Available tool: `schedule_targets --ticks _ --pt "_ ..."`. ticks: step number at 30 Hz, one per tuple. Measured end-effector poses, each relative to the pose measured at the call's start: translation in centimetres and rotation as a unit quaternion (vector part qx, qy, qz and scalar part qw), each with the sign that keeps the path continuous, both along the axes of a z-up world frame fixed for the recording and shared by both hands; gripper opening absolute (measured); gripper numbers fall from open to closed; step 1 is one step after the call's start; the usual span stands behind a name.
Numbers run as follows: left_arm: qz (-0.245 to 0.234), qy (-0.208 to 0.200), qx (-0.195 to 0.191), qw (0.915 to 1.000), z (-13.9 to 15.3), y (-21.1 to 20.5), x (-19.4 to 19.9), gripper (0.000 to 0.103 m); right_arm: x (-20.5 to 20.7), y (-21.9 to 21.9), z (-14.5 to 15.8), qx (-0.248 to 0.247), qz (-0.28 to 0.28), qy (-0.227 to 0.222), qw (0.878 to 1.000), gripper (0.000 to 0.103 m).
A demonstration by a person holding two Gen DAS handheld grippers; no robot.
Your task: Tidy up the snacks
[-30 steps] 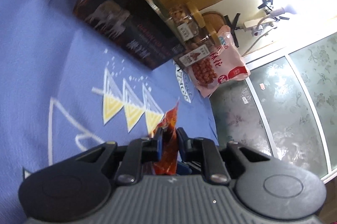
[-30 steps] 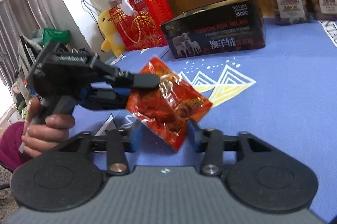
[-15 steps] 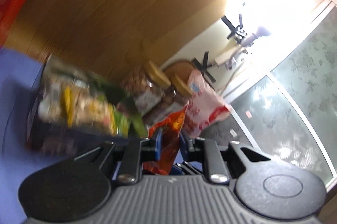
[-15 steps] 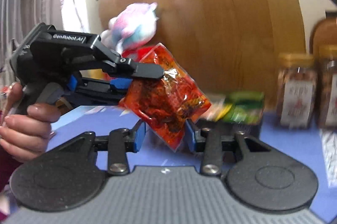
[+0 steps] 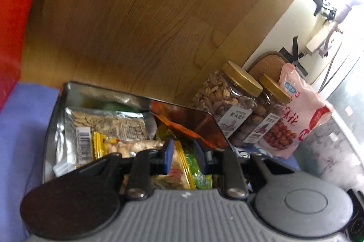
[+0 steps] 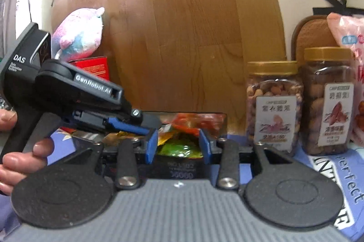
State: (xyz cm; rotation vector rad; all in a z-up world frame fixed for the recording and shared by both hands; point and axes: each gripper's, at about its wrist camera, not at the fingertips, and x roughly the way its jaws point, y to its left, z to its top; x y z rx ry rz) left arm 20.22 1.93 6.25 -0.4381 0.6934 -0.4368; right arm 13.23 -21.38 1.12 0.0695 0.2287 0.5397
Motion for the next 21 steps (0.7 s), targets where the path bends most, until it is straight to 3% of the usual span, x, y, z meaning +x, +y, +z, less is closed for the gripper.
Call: schedule_targets --ticks 3,6,9,12,16,21 --pt "0.009 -0.027 0.036 0.9990 1.4 -0.7 -1.5 0.022 -0.5 0.0 0.0 0.002 0.002 -0.006 1.000 0.043" --pt "0.024 -0.048 0.062 0.9966 2.4 -0.6 -3.9 0.031 -0.7 0.3 0.5 0.018 0.006 0.004 1.000 0.043" --pt "0.043 -0.066 0.108 0.9910 2.9 -0.7 -6.8 0.032 -1.5 0.4 0.8 0.030 0.009 0.012 0.999 0.043" --pt "0.061 -0.068 0.154 0.9838 2.7 -0.8 -9.4 0.036 -2.9 0.4 0.5 0.037 0.010 0.029 0.999 0.043" --pt "0.067 -0.063 0.185 0.9784 1.6 -0.9 -12.1 0.038 -5.6 0.2 -0.2 0.044 0.008 0.050 0.998 0.043" --pt "0.078 -0.056 0.211 0.9728 0.4 -1.3 -15.0 0.054 -9.3 0.0 -0.9 0.059 -0.004 0.073 0.996 0.044"
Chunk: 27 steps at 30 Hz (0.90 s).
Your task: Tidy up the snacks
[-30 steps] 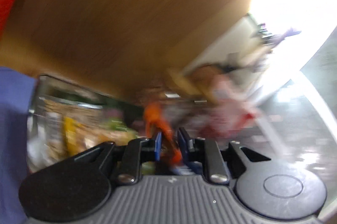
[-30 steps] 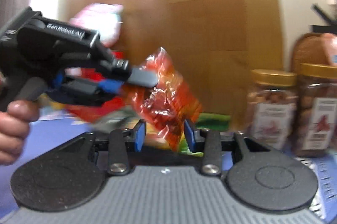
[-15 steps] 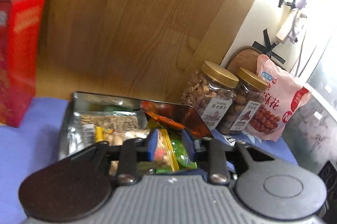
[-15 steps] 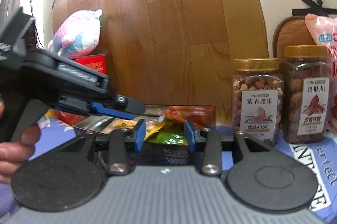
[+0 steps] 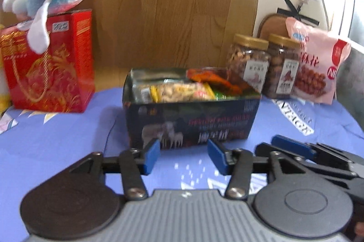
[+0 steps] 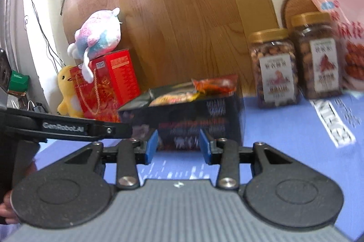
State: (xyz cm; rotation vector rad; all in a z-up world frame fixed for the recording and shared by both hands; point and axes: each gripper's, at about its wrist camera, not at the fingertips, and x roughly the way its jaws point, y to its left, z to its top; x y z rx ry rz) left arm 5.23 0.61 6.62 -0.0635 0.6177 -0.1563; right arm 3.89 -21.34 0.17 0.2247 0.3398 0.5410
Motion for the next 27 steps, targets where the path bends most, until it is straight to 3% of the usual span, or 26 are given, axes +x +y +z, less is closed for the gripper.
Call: schedule_targets --ticks 5,7,9,14,27 --pt "0.018 0.013 0.001 0.9998 -1.0 0.0 -1.9 0.061 -2.2 -0.2 -1.0 0.032 -0.003 0.049 0.998 0.045" --pt "0.026 0.016 0.001 0.9995 -1.3 0.2 -2.5 0.069 -2.8 -0.1 -1.2 0.038 -0.004 0.062 0.997 0.048" --pt "0.037 0.014 0.007 0.9992 -1.5 0.4 -3.2 0.102 -3.3 0.0 -1.2 0.045 -0.007 0.069 0.997 0.054" --pt "0.056 0.002 0.033 0.9979 -1.3 0.6 -4.8 0.103 -4.2 -0.1 -0.7 0.071 -0.012 0.080 0.994 0.059" --pt "0.080 0.004 0.020 0.9966 -1.8 1.6 -6.7 0.103 -6.9 0.8 0.2 0.060 -0.023 0.055 0.996 0.071"
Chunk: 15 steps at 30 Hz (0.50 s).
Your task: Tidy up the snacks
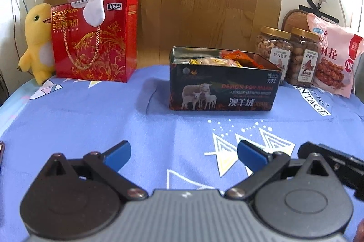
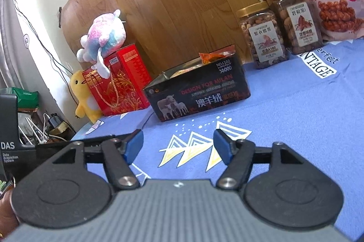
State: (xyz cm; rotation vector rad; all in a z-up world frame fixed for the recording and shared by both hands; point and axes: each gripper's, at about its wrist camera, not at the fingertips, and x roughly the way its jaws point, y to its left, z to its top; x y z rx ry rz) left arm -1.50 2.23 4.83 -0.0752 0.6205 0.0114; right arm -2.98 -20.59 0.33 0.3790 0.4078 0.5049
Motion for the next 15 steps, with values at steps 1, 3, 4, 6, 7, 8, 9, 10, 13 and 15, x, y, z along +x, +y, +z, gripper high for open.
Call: schedule_targets --ticks 1,3,4,6,7,8,9,10,13,15 --pt "0.001 0.000 0.003 1.0000 0.0 0.0 -0.1 0.103 -0.1 0.0 0.1 0.000 -0.001 -0.002 1.000 0.072" --pt "0.003 -0.002 0.007 1.0000 0.0 -0.1 -0.3 0.103 -0.3 0.1 0.3 0.000 -0.005 -0.007 1.000 0.073" --pt "0.004 -0.004 0.008 1.0000 0.0 -0.1 -0.4 0.103 -0.5 0.1 0.4 0.000 -0.007 -0.011 1.000 0.073" --pt "0.006 -0.009 0.011 0.9999 -0.1 -0.2 -0.7 0.103 -0.8 0.1 0.5 -0.001 -0.013 -0.018 1.000 0.075" --pt "0.007 -0.012 0.014 0.9998 -0.2 -0.3 -0.8 0.103 -0.9 0.1 0.5 -0.002 -0.016 -0.021 1.000 0.076" --pt "0.006 -0.013 0.016 0.9998 -0.2 -0.3 -0.9 0.103 -1.0 0.2 0.5 -0.004 -0.018 -0.023 1.000 0.076" --pt "0.004 -0.013 0.018 0.9997 -0.3 -0.4 -1.0 0.103 -1.1 0.2 0.4 -0.004 -0.020 -0.024 0.999 0.076" --pt "0.003 -0.014 0.020 0.9997 -0.3 -0.5 -1.0 0.103 -1.2 0.2 0.4 -0.005 -0.023 -0.026 0.999 0.076" --pt "-0.003 -0.017 0.024 0.9996 -0.4 -0.7 -1.2 0.103 -1.3 0.3 0.3 -0.006 -0.027 -0.027 0.999 0.076" --pt "-0.008 -0.016 0.026 0.9995 -0.5 -0.9 -1.2 0.103 -1.3 0.4 0.3 -0.006 -0.028 -0.027 0.999 0.076"
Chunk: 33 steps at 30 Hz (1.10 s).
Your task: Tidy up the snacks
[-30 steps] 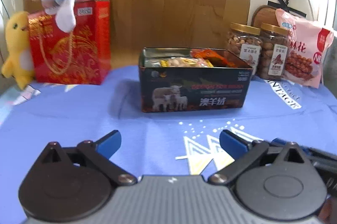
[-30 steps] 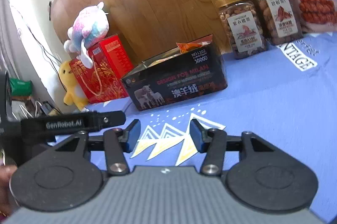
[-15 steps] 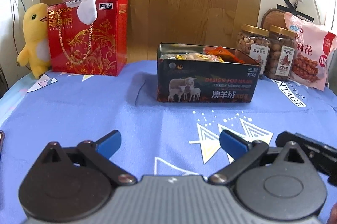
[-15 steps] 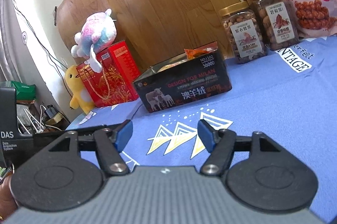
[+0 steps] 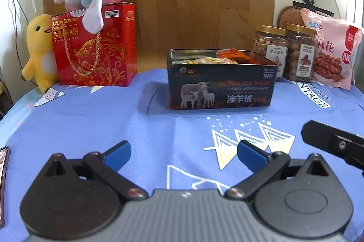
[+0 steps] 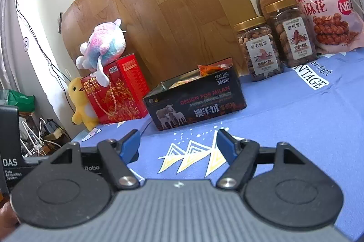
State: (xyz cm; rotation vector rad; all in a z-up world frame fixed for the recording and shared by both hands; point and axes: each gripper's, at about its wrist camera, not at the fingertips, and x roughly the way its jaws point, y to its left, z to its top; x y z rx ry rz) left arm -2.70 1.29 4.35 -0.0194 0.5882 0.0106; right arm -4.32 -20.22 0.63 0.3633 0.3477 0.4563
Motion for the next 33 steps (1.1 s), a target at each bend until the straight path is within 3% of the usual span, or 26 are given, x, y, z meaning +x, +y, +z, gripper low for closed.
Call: schedule_targets --ticks 19,33 --pt "-0.015 0.028 0.027 0.9991 -0.2 -1.7 0.3 0.103 -0.2 -0.8 0.0 0.018 -0.015 -0.003 1.000 0.080" --pt "-0.006 0.022 0.069 0.9973 -0.3 -2.4 0.3 0.103 -0.1 -1.4 -0.2 0.027 -0.019 0.002 0.999 0.081"
